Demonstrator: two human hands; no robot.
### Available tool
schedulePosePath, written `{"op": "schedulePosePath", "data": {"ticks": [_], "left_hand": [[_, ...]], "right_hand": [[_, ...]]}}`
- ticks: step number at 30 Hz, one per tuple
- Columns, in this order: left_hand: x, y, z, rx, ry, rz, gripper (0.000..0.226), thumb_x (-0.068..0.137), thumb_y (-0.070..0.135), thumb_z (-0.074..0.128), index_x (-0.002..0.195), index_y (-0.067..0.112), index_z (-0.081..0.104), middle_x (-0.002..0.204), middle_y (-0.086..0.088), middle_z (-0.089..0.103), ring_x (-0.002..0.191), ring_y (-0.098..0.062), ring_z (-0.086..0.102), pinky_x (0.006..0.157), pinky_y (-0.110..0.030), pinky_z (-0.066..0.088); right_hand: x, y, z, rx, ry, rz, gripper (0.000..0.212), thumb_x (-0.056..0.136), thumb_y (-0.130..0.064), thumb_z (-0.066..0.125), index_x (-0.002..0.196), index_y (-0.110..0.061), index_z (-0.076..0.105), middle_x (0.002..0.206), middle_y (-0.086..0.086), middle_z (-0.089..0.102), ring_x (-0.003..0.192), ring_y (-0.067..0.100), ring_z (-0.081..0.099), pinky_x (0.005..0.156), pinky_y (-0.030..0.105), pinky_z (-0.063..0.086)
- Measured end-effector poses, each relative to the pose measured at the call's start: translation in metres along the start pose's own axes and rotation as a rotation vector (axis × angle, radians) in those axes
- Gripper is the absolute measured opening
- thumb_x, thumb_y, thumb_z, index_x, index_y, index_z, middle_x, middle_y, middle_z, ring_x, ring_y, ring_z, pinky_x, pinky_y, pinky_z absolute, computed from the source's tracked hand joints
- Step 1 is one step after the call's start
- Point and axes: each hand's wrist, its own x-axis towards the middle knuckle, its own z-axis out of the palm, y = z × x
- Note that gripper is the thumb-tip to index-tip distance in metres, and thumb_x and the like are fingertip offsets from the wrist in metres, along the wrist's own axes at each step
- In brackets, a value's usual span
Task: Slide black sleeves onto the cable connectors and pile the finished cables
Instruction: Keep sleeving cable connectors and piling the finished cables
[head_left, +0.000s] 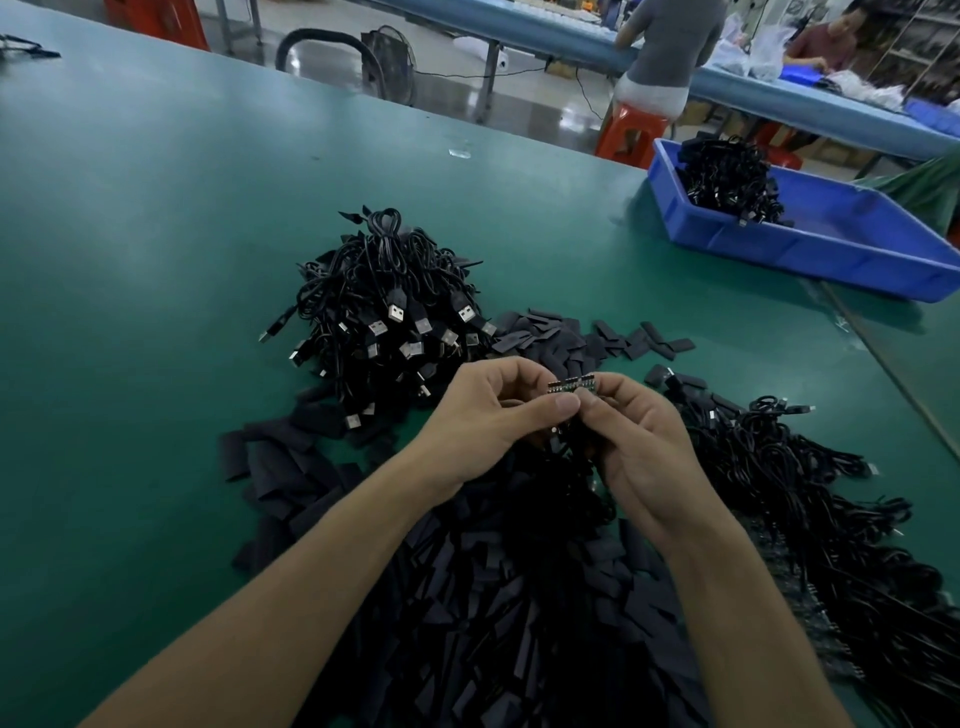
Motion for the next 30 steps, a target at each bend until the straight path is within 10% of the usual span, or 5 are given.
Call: {"op": "schedulePosePath", "data": {"ticks": [10,16,20,26,30], "left_hand": [[-0.002,0.0,0.001,-0.205,-0.073,-0.022,0.01,0.077,0.025,0.075,0.078,0.015,0.073,0.074,-0.002,0.068,0.066,-0.011,0.063,0.068,-0.021,0.056],[0.003,0.009,-0.01,-0.339,0.081,0.114,0.018,0.092,0.029,0.056,0.093,0.011,0.06,0.088,-0.006,0.075,0.082,-0.022,0.072,0.079,-0.036,0.06],[0.004,0.024,-0.022,-0.301,0.267,0.262,0.017,0.105,0.021,0.047,0.091,0.015,0.055,0.063,0.004,0.06,0.047,-0.009,0.052,0.059,-0.027,0.055],[0.004,0.042,-0.032,0.01,0.406,0.356,0.027,0.108,0.018,0.041,0.109,0.023,0.067,0.059,0.009,0.036,0.047,-0.007,0.027,0.042,-0.022,0.026],[0.007,0.043,-0.035,0.126,0.304,0.26,0.043,0.105,0.004,0.04,0.146,0.015,0.048,0.06,0.013,0.05,0.054,-0.005,0.043,0.051,-0.023,0.042]], "right_hand": [[-0.005,-0.007,-0.003,0.228,-0.117,0.146,0.01,0.089,-0.015,0.064,0.087,-0.009,0.072,0.084,0.01,0.07,0.073,0.016,0.068,0.069,0.026,0.059],[0.0,-0.026,-0.02,0.291,0.343,-0.055,0.003,0.084,-0.016,0.063,0.083,-0.019,0.063,0.074,-0.002,0.063,0.065,0.012,0.059,0.065,0.026,0.054],[-0.002,-0.037,-0.031,0.252,0.517,-0.236,0.025,0.095,-0.007,0.059,0.078,-0.024,0.063,0.078,-0.006,0.061,0.065,0.01,0.055,0.069,0.026,0.05],[-0.01,-0.03,-0.015,-0.552,0.075,-0.242,0.015,0.085,-0.015,0.075,0.079,-0.029,0.072,0.08,-0.004,0.072,0.072,0.012,0.067,0.071,0.023,0.057],[-0.011,-0.023,-0.005,-0.695,-0.328,0.099,0.027,0.087,-0.049,0.071,0.09,-0.022,0.074,0.085,0.001,0.077,0.077,0.018,0.074,0.071,0.028,0.058]]}}
